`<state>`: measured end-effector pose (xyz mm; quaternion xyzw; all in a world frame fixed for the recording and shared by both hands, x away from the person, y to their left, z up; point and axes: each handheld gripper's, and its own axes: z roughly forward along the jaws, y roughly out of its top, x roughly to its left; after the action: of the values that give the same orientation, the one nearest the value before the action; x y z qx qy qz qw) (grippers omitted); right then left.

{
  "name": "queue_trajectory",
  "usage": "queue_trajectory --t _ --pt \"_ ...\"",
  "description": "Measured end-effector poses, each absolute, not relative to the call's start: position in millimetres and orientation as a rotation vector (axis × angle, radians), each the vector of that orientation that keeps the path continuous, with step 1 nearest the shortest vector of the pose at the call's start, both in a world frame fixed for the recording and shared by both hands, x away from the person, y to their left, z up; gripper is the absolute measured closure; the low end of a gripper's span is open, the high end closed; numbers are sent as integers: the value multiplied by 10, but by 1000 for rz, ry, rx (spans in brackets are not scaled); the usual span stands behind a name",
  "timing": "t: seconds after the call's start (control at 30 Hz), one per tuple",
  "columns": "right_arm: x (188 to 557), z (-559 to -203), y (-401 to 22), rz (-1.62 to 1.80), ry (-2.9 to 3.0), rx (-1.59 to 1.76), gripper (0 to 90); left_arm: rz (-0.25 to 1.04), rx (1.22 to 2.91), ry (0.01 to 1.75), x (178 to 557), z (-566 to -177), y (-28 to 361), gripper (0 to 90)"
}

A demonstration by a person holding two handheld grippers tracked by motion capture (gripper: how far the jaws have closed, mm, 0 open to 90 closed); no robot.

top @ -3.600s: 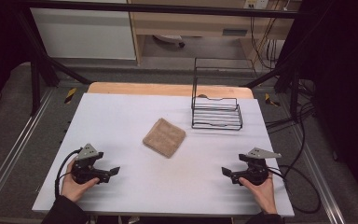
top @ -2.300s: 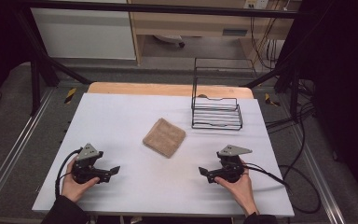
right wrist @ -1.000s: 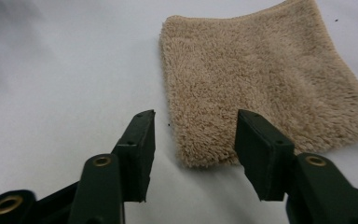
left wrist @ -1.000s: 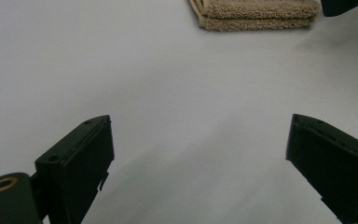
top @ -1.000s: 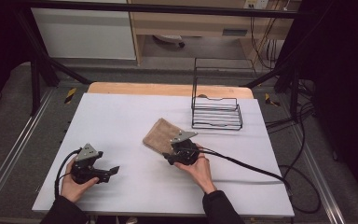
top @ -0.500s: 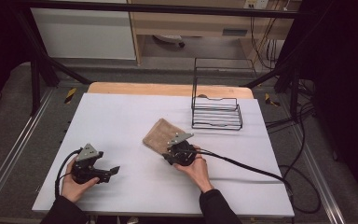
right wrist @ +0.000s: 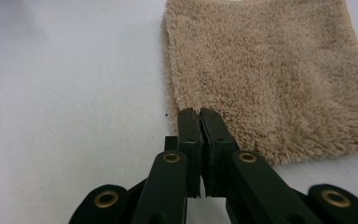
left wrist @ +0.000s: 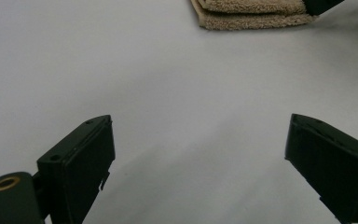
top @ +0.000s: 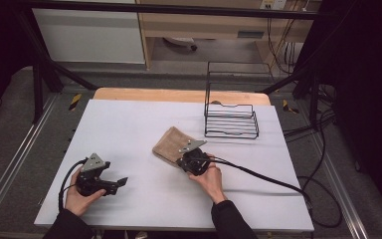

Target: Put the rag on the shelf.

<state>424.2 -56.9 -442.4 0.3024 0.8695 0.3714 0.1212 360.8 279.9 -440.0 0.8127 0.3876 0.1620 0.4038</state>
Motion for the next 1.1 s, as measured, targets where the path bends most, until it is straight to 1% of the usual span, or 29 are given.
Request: queue_trajectory --t 0.17,0.3,0.47,0.67,0.8,1.1 --pt "4203 -4312 -622 1081 2564 862 879 409 2052 980 3606 -4399 2798 81" --pt "4101 -4242 -671 1033 2627 826 878 406 2054 982 3606 -4399 2793 81" --pt "4006 -4222 -775 1015 2664 804 878 404 2053 983 3602 -4397 2789 81" --pt "3886 -4221 -901 1014 2679 795 877 397 2057 985 3599 -4396 2770 81" --pt "3741 -4259 -997 1031 2693 791 877 388 2051 981 3579 -4378 2729 81" --pt "3531 -4297 -1157 1054 2689 809 874 363 2068 951 3530 -4346 2535 90"
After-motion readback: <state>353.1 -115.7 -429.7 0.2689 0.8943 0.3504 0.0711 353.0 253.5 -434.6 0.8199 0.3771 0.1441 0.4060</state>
